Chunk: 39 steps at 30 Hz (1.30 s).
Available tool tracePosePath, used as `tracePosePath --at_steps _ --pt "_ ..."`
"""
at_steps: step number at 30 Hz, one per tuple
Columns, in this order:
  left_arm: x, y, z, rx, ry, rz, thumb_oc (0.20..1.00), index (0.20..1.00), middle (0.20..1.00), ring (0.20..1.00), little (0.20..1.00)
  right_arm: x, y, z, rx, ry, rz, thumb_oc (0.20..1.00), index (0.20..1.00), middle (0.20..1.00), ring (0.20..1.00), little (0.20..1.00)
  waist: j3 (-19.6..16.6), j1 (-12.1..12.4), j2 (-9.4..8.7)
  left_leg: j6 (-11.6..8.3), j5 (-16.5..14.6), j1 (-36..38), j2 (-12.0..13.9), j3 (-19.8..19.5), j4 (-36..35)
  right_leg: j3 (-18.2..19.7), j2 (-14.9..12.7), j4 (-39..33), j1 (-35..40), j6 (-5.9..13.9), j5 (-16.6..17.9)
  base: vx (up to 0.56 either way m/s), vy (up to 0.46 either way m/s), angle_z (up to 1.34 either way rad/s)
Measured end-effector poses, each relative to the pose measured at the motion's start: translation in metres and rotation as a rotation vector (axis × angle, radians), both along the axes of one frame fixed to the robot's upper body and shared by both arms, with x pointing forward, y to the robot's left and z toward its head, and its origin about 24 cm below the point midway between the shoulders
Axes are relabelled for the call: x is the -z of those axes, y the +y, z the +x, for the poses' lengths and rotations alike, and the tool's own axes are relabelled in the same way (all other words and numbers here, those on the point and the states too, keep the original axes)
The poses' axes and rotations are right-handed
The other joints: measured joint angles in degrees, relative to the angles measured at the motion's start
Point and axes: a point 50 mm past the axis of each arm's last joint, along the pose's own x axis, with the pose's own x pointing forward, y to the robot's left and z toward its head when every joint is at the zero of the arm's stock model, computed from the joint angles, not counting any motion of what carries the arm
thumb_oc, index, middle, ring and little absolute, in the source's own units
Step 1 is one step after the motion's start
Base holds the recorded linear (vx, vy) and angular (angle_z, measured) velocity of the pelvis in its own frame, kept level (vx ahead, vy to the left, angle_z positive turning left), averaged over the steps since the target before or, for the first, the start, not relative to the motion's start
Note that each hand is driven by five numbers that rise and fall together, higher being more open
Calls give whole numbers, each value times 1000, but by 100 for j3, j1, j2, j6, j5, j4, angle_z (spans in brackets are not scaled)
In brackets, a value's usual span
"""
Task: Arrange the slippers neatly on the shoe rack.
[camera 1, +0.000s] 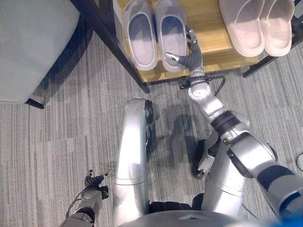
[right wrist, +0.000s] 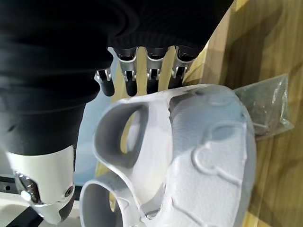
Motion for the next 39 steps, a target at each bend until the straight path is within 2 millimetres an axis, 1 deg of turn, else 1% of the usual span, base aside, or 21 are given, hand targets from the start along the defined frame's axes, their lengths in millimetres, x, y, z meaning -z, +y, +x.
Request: tracePosePath --at_steps 4,6,8,10,13,14,15,18,19,20,21,22,24,25,26,28,29,31,35,37,39 --pt "2 -2 -3 -22 8 -14 1000 1000 1000 1000 1000 -3 -26 1 87 -23 -12 1000 1000 1000 1000 1000 14 -26 18 -2 -1 30 -27 0 13 8 -4 -2 67 39 -19 -5 1 1" --pt "3 -5 -1 -44 -5 -30 1000 1000 1000 1000 1000 -16 -40 -7 123 -104 2 1000 1000 1000 1000 1000 17 -98 12 -3 -1 30 -28 -4 22 8 -3 -5 77 41 -19 -2 33 -1" --pt "-6 -8 24 -52 -78 -50 1000 1000 1000 1000 1000 -24 -51 -34 123 -227 35 1000 1000 1000 1000 1000 42 -200 -35 -32 -42 126 -26 -22 20 -16 8 -34 169 53 -25 -13 45 -6" --pt "-24 -12 59 -51 -202 -65 1000 1000 1000 1000 1000 5 -64 -60 148 -216 53 1000 1000 1000 1000 1000 50 -393 -80 -20 -80 215 20 -26 -3 -35 43 -112 274 66 -30 -35 51 -13" --pt "-42 -16 87 -54 -300 -66 1000 1000 1000 1000 1000 60 -66 -80 139 -20 167 1000 1000 1000 1000 1000 49 -683 -81 20 -102 343 118 2 -236 -119 83 -406 366 79 -13 -122 108 -18" --pt "-47 -16 94 -66 -330 -68 1000 1000 1000 1000 1000 81 -65 -88 127 61 185 1000 1000 1000 1000 1000 49 -688 -79 19 -53 500 172 26 -640 -258 73 -851 479 53 154 -247 114 -27" --pt "-56 -18 106 -68 -368 -72 1000 1000 1000 1000 1000 85 -66 -89 105 79 160 1000 1000 1000 1000 1000 42 -694 -67 70 66 604 219 46 -1086 -410 39 -1311 590 -47 302 -219 94 -16" --pt "-114 -30 159 -12 -650 -68 1000 1000 1000 1000 1000 84 -78 -104 47 43 27 1000 1000 1000 1000 1000 20 -612 -67 53 1111 1244 151 137 -3583 -996 -61 -3707 1354 -75 1207 -88 19 15" --pt "-116 -21 154 -30 -662 -27 1000 1000 1000 1000 1000 86 -84 -108 66 37 27 1000 1000 1000 1000 1000 -73 -592 -132 58 1207 1660 120 127 -4033 -1063 -24 -4131 1759 -111 1272 -74 50 11" --pt "-107 -15 137 -42 -641 -5 1000 1000 1000 1000 1000 90 -97 -117 113 33 37 1000 1000 1000 1000 1000 -565 -588 -42 41 1215 1715 106 83 -4318 -1195 -37 -4455 1874 -124 1277 -57 50 3" --pt "-106 -17 134 -34 -647 -6 1000 1000 1000 1000 1000 91 -106 -119 150 35 40 1000 1000 1000 1000 1000 -729 -593 30 19 1226 1736 91 33 -4433 -1269 -52 -4597 1944 -128 1291 -30 47 25" --pt "-104 -33 127 -32 -691 -52 1000 1000 1000 1000 1000 112 -131 -128 290 101 51 1000 1000 1000 1000 1000 -1389 -619 231 -46 1418 1542 38 -153 -4980 -1619 -125 -5209 1967 -132 1422 -135 -13 27" --pt "-77 -42 101 -59 -605 -85 1000 1000 1000 1000 1000 151 -150 -148 397 249 38 1000 1000 1000 1000 1000 -2125 -637 233 -35 1777 1613 56 -237 -5704 -1976 -96 -6060 2229 -124 1759 -186 -26 19" --pt "-65 -40 92 -76 -547 -88 1000 1000 1000 1000 1000 168 -161 -152 448 320 20 1000 1000 1000 1000 1000 -2200 -659 269 -25 1930 1824 90 -281 -6028 -2202 -81 -6495 2573 -118 1892 -128 -34 11" --pt "-42 -35 67 -106 -426 -75 1000 1000 1000 1000 1000 188 -169 -157 504 411 1 1000 1000 1000 1000 1000 -2230 -706 208 -80 2096 2465 84 -250 -6669 -2246 -1 -7139 3156 -59 2154 -147 -46 0" --pt "-23 -30 38 -122 -305 -57 1000 1000 1000 1000 1000 202 -172 -160 523 458 -10 1000 1000 1000 1000 1000 -2331 -796 180 -12 2156 3071 98 -86 -7155 -2234 -1 -7639 3704 9 2259 -126 -32 -10" --pt "-17 -24 30 -92 -244 -25 1000 1000 1000 1000 1000 234 -177 -172 561 615 -9 1000 1000 1000 1000 1000 -2365 -809 138 18 2397 3535 76 -7 -7714 -2244 38 -8178 4124 66 2499 -69 -20 -9" --pt "-1 -31 10 -41 -115 -33 1000 1000 1000 1000 1000 265 -176 -195 581 780 30 1000 1000 1000 1000 1000 -2368 -857 141 70 2661 4420 83 169 -8543 -2201 154 -9034 4922 173 2857 27 -49 -21" --pt "20 -36 -33 8 74 -51 1000 1000 1000 1000 1000 299 -183 -227 605 986 -8 1000 1000 1000 1000 1000 -2463 -796 103 68 3260 6192 64 383 -10282 -2418 230 -10541 6538 289 3340 103 -121 -8" --pt "29 -37 -65 12 179 -57 1000 1000 1000 1000 1000 312 -188 -242 623 1078 -37 1000 1000 1000 1000 1000 -2755 -777 162 -8 3594 6948 66 423 -11182 -2489 354 -11214 7142 324 3528 30 -159 -1" --pt "33 -37 -84 2 244 -64 1000 1000 1000 1000 1000 316 -191 -247 606 1119 -85 1000 1000 1000 1000 1000 -2872 -659 281 -13 4072 7593 110 435 -12073 -2611 517 -11832 7683 255 3803 2 -144 6"
